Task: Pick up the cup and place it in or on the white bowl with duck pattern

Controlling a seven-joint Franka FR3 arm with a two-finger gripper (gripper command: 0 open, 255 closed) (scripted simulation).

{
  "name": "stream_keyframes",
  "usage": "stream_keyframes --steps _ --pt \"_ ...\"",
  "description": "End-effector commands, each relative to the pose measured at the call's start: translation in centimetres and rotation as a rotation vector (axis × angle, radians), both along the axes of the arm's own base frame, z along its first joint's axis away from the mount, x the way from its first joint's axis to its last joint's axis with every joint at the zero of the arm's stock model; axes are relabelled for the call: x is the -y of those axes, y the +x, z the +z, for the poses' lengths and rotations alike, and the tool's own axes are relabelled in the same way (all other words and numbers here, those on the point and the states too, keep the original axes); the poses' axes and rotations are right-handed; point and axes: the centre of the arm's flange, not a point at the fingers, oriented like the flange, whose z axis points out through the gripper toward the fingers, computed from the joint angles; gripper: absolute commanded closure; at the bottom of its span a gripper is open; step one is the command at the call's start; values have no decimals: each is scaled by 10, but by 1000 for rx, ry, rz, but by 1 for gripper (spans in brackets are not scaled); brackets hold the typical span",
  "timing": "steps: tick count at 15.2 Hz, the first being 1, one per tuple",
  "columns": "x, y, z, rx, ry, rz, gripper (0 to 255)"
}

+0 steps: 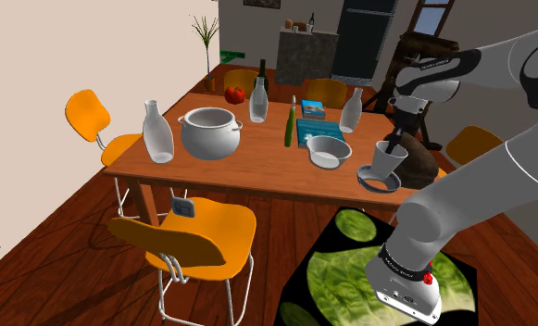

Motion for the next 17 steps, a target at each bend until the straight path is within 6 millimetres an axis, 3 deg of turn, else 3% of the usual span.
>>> stream_keyframes --steps 1,8,9,14,17 --pt "-1 1 -9 0 0 0 255" --pt "-1 1 -9 0 0 0 255" --pt "-1 1 -9 0 0 0 0" --pt "-1 1 -9 0 0 0 0" --pt "7 1 30 0 0 0 0"
